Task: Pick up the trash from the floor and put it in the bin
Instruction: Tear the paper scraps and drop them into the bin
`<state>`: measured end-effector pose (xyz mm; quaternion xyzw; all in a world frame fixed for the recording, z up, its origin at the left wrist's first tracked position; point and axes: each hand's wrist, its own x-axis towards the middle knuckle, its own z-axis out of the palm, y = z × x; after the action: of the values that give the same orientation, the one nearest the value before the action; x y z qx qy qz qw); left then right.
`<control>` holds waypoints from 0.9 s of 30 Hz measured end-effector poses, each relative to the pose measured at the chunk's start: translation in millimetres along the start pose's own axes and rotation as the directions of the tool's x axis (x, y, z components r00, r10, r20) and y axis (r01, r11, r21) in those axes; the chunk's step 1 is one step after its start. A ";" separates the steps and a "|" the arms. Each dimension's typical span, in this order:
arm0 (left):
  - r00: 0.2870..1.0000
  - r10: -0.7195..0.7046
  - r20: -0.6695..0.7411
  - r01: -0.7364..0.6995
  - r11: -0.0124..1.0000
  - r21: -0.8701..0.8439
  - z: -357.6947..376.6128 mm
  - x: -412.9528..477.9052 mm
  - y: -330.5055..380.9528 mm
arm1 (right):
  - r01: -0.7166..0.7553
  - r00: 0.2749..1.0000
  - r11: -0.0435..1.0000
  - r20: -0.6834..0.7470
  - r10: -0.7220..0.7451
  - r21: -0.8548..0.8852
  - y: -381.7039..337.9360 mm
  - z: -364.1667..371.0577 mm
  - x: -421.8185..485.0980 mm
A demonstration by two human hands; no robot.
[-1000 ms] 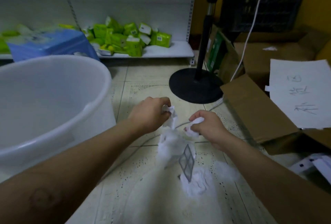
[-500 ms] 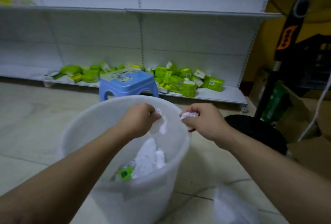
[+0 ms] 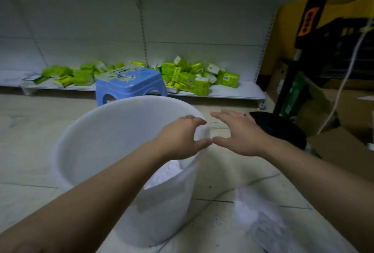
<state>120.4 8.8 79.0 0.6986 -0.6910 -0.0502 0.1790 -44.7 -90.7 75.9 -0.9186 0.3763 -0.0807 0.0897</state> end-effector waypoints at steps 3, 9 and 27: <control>0.991 0.120 0.059 -0.118 0.992 -0.033 20.2 19.8 45.8 | -0.096 0.993 0.995 0.065 0.097 -0.023 41.1 -13.9 -23.5; 0.955 0.185 0.234 -0.173 0.982 -0.073 85.9 27.3 117.6 | -0.203 0.953 0.972 0.203 0.225 -0.122 109.8 4.8 -90.9; 0.928 -0.120 0.351 0.115 0.993 0.034 337.5 -52.3 167.2 | -0.674 0.649 0.739 0.468 0.600 -0.011 251.0 203.3 -257.9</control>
<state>-147.3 2.4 -191.0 0.7195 -0.6690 -0.1809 0.0444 -352.2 -63.4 -198.9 -0.7092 0.6369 0.1359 0.2701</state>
